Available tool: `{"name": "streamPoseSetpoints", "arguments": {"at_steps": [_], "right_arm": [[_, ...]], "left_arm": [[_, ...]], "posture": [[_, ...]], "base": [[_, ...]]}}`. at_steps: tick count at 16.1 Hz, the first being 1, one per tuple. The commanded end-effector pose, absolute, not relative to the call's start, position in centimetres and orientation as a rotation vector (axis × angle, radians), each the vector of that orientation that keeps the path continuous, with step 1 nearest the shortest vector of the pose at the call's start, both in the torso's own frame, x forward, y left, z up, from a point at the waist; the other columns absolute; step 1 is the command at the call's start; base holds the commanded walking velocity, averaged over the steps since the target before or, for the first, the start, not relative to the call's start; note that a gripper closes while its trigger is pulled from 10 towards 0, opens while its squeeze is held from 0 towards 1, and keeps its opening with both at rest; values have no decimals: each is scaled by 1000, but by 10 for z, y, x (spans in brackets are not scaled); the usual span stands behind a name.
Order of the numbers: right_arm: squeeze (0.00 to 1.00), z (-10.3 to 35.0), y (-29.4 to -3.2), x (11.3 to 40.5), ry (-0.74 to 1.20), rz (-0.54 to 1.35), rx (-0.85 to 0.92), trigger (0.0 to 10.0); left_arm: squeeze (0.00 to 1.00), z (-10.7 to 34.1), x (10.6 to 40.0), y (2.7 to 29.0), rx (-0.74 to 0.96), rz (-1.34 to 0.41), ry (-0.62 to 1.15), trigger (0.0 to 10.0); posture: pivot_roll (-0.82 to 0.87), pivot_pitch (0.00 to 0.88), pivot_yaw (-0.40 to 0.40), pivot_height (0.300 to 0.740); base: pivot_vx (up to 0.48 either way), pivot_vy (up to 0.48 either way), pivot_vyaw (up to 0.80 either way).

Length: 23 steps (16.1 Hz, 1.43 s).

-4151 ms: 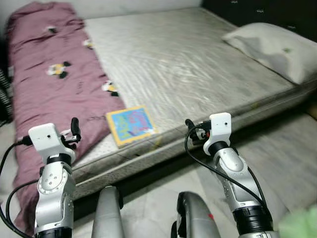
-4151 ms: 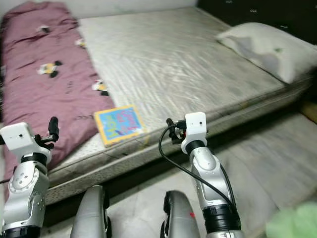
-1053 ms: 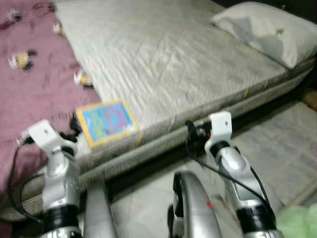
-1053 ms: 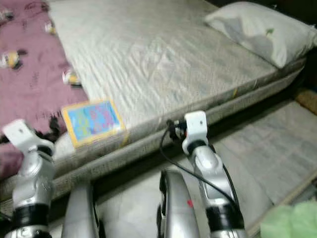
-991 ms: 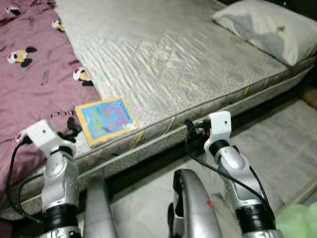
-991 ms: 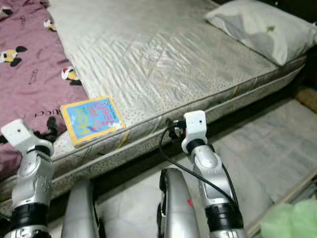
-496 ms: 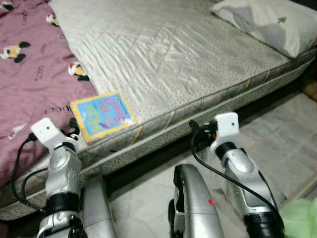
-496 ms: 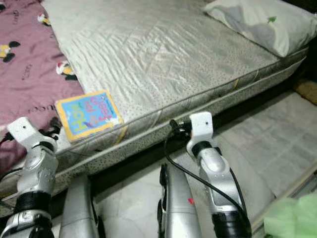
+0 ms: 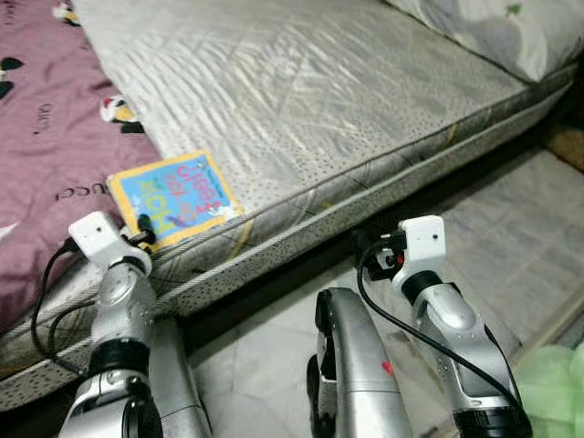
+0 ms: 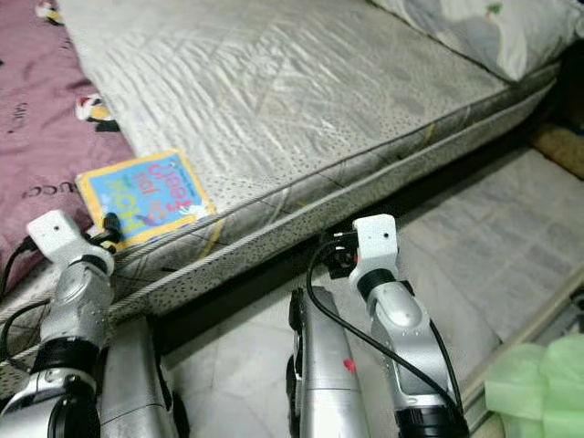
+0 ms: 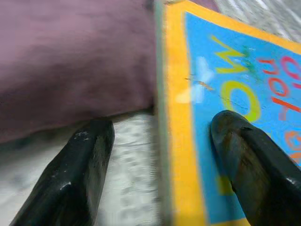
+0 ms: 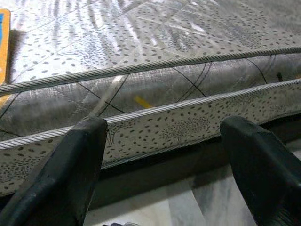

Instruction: Clean up the room

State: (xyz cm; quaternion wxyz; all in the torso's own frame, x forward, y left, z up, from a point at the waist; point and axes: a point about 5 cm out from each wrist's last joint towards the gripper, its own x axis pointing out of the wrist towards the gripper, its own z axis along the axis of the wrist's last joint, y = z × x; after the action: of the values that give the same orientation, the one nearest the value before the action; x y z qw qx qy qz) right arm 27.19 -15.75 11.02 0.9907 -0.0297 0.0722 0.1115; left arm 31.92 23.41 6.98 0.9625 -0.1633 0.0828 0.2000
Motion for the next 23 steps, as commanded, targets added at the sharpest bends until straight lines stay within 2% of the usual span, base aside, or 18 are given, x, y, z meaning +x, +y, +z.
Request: {"name": "streamPoseSetpoints", "arguments": {"at_steps": [1, 3, 5, 9, 10, 11, 14, 16, 17, 18, 22, 23], "right_arm": [[0, 113, -164, 269, 147, 201, -74, 10000], [0, 113, -165, 270, 146, 199, -80, 10000], [0, 114, -164, 272, 141, 195, -85, 10000], [0, 117, -172, 274, 129, 174, -100, 10000], [0, 118, -173, 275, 125, 172, -102, 10000], [0, 119, -171, 277, 118, 175, -102, 10000], [0, 121, -166, 283, 105, 191, -99, 10000], [0, 122, -163, 285, 99, 199, -98, 10000], [0, 123, -162, 287, 94, 205, -97, 10000], [0, 123, -162, 288, 92, 208, -99, 10000], [0, 125, -157, 296, 78, 223, -100, 10000], [0, 125, -156, 298, 75, 223, -102, 10000]], "left_arm": [[0, 70, 322, 230, -304, 372, 165, 10000], [0, 71, 325, 224, -302, 336, 172, 10000], [0, 58, 323, 219, -301, 312, 253, 10000], [0, 44, 317, 219, -396, 289, 320, 10000], [0, 43, 317, 220, -417, 287, 325, 667], [0, 42, 317, 218, -448, 269, 343, 0], [0, 40, 317, 206, -538, 156, 360, 0], [0, 38, 313, 199, -540, 72, 368, 0], [0, 37, 310, 196, -539, 30, 371, 1294], [0, 37, 309, 195, -540, 11, 369, 10000], [0, 43, 309, 195, -530, -34, 345, 10000], [0, 44, 310, 196, -559, -45, 332, 0]], "posture": [[-178, 181, -44, 463], [-178, 171, -43, 463], [-183, 161, -37, 463], [-183, 144, -36, 463], [-182, 138, -38, 463], [-179, 133, -39, 463], [-171, 111, -44, 463], [-167, 98, -48, 463], [-165, 93, -51, 463], [-162, 91, -53, 463], [-146, 84, -60, 463], [-146, 82, -59, 463]], "base": [[0, 0, 0], [0, 0, 0], [0, 0, 0], [0, 0, 0], [0, 0, 0], [0, 0, 0], [0, 0, 0], [0, 0, 0], [0, 0, 0], [0, 0, 0], [0, 0, 0], [0, 0, 0]]}}
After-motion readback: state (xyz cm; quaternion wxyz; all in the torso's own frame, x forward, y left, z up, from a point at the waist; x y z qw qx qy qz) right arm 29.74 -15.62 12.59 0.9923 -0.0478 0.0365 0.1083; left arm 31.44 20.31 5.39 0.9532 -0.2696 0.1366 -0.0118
